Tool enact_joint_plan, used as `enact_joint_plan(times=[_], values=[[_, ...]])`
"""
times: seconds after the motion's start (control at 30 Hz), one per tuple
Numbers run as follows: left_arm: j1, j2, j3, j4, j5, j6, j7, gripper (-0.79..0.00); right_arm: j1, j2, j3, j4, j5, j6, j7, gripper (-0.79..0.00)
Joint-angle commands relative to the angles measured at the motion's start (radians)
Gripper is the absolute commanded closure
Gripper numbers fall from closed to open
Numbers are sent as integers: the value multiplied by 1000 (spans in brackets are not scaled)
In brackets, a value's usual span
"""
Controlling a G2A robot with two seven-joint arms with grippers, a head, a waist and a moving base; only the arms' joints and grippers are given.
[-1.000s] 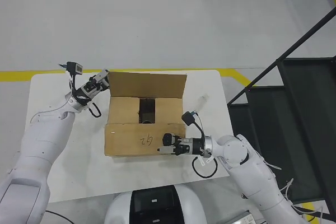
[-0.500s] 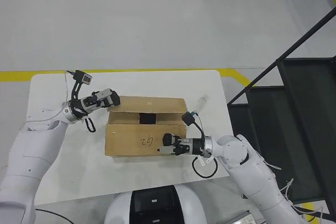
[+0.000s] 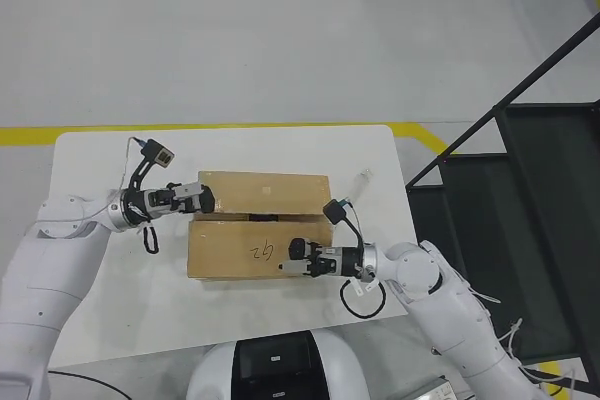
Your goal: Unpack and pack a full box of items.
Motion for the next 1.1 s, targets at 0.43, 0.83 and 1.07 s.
enact_joint_plan(times=[0.43, 0.83, 1.07], values=[[-29, 15, 32, 38, 56, 41, -40, -785, 34, 2, -21, 34, -21, 95, -61, -785], [-49, 21, 66, 63, 124, 43, -42, -785, -94, 28, 82, -90, -57, 64, -132, -785], [-45, 21, 68, 46, 72, 59, -58, -785, -264, 49, 221, -151, -92, 62, -241, -785]])
